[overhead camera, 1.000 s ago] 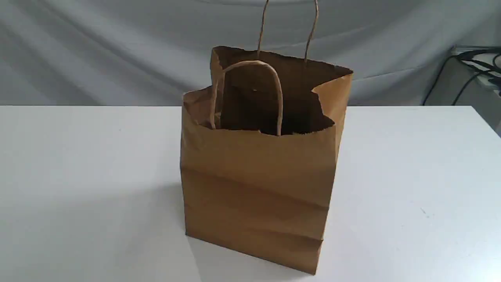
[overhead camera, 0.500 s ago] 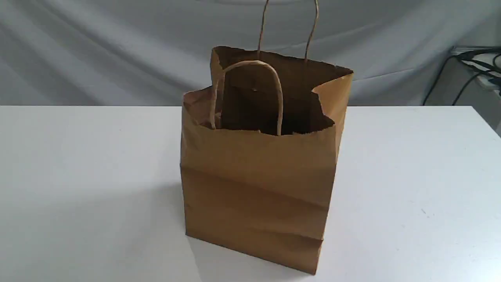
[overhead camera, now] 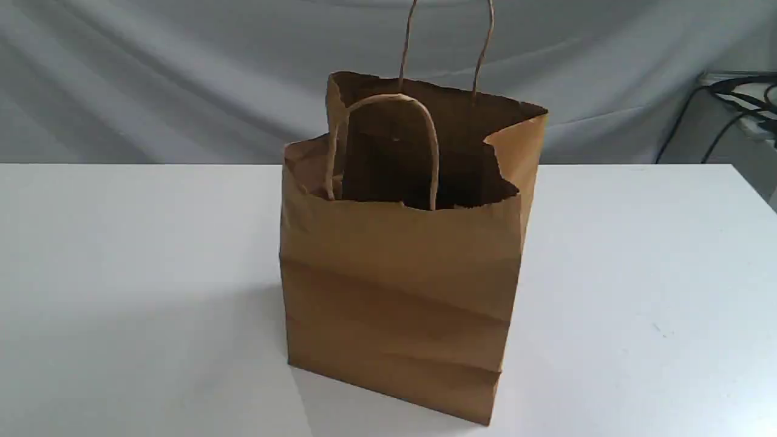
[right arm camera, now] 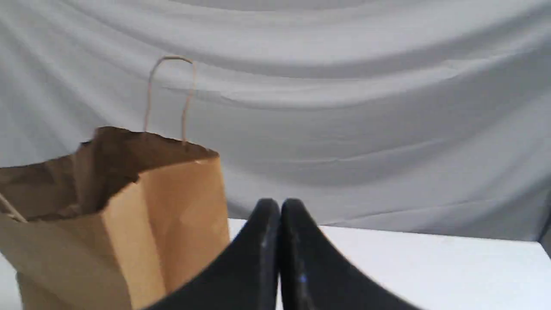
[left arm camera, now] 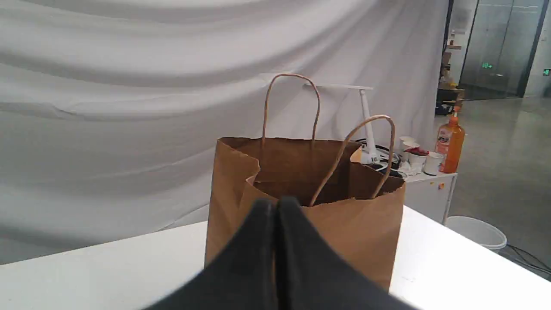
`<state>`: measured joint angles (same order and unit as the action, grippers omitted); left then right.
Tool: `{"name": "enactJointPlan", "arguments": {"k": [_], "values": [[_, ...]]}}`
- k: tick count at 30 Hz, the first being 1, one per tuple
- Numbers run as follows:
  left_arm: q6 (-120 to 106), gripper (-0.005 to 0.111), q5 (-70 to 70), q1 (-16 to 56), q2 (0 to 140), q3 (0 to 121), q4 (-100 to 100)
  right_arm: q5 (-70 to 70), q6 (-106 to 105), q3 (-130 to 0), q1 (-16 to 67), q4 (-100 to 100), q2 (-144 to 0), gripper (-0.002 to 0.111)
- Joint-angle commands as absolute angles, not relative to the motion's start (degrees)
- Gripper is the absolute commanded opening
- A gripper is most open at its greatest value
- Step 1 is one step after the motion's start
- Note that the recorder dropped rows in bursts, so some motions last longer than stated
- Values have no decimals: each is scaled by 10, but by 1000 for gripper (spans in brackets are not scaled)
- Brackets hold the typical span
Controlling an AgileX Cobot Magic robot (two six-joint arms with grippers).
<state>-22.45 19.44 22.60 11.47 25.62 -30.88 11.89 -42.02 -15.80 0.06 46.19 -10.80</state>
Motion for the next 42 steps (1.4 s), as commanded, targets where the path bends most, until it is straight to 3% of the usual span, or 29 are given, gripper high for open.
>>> {"name": "enactJointPlan", "arguments": {"k": [1,16,19,25,34,42], "values": [[-217,0,195,229,113,253,-310,108,-422,-130,-33,469,-49,0],[-217,0,195,229,113,253,-310,105,-436,-119,-53,479,0,0],[-217,0,195,229,113,253,-310,109,-401,-118,-53,392,0,0],[-217,0,195,229,113,253,-310,95,23,-104,-53,-30,0,0],[-217,0,195,229,113,253,-310,-10,50,0,-53,-58,0,0],[-217,0,195,229,113,253,-310,22,35,0,-53,-61,0,0]]}}
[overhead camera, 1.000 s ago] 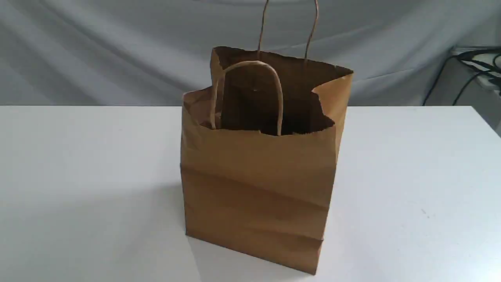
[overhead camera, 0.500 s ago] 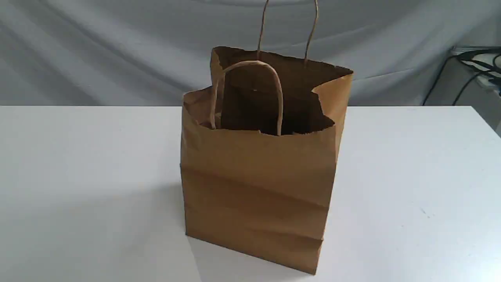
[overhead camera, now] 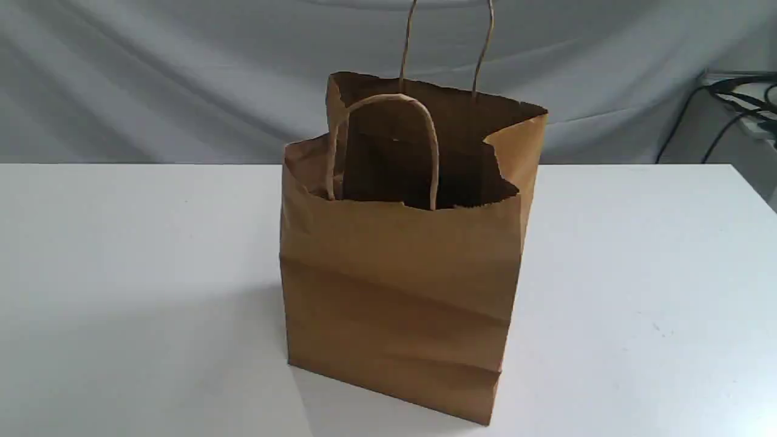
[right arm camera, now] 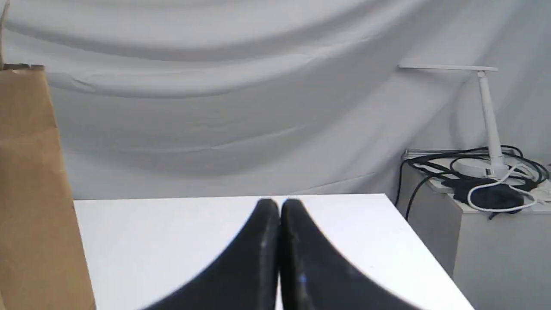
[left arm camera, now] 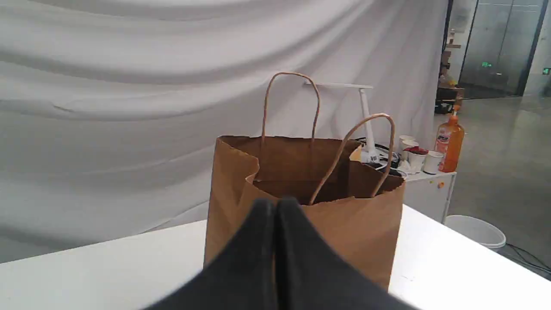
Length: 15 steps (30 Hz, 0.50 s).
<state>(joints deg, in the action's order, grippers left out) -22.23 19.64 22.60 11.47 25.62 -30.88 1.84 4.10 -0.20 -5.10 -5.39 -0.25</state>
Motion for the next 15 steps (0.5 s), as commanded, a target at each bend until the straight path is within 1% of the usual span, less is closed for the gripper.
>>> {"name": "enactJointPlan", "arguments": {"k": [1,4,15], "values": [[-217,0,195,229,113,253,-310,22,42,0,-53,-50,0,0],[-217,0,195,229,113,253,-310,22,63,0,-53,-13,0,0],[-217,0,195,229,113,253,-310,22,63,0,-53,-9,0,0]]}}
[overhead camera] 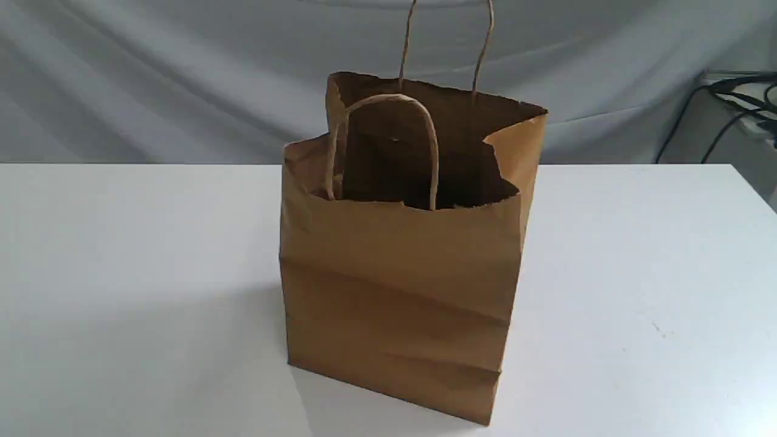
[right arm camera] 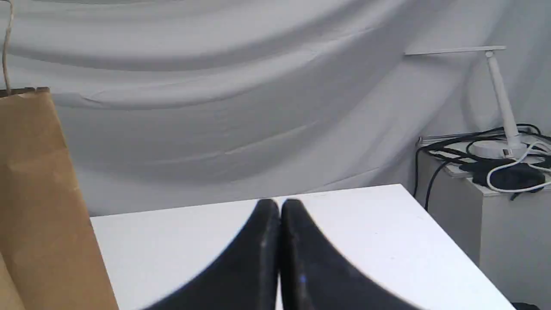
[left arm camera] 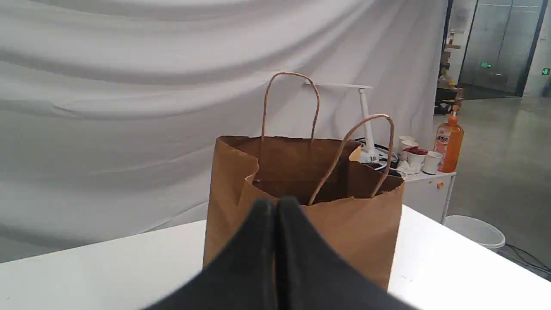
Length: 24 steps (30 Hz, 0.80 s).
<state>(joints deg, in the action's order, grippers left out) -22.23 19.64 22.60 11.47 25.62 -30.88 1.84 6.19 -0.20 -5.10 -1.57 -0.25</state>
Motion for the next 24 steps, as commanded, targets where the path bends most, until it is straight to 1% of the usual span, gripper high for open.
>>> {"name": "enactJointPlan", "arguments": {"k": [1,15,18,20,24], "values": [[-217,0,195,229,113,253,-310,22,63,0,-53,-9,0,0],[-221,0,197,229,113,253,-305,22,63,0,-53,-9,0,0],[-227,0,179,225,112,253,-283,22,63,0,-53,-9,0,0],[-230,0,138,207,112,248,-276,22,63,0,-53,-9,0,0],[-225,0,13,129,108,200,-292,22,63,0,-53,-9,0,0]]}}
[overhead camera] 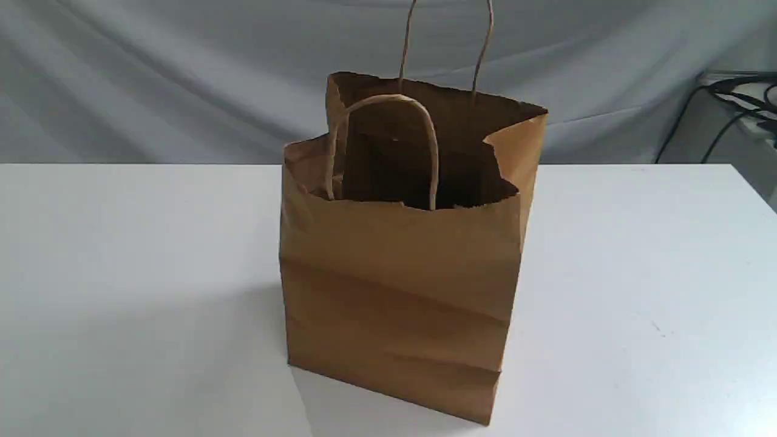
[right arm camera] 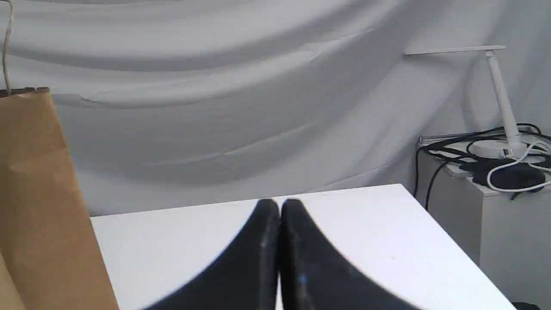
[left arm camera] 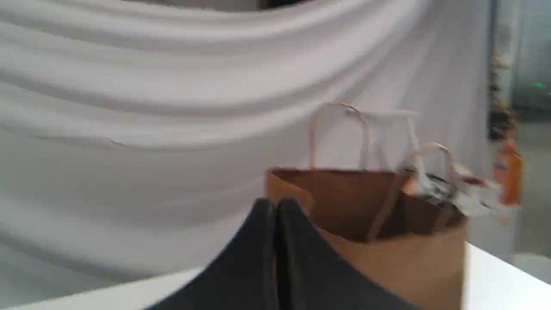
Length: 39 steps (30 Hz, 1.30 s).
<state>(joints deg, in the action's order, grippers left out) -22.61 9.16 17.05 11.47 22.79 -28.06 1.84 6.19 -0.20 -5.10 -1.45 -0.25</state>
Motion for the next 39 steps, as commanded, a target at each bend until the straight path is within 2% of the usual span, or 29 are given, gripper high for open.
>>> {"name": "enactJointPlan", "arguments": {"k": [1,5,11,26,34,39], "values": [[-225,0,0,108,105,184,-303,22,63,0,-53,-9,0,0],[-225,0,0,32,76,131,-314,22,63,0,-53,-8,0,0],[-231,0,23,-39,0,83,-296,22,63,0,-53,-8,0,0],[-220,0,46,-44,0,66,-222,22,63,0,-53,-8,0,0],[18,0,49,-44,0,57,12,22,63,0,-53,-8,0,0],[29,0,49,-44,0,16,7,22,63,0,-53,-8,0,0]]}}
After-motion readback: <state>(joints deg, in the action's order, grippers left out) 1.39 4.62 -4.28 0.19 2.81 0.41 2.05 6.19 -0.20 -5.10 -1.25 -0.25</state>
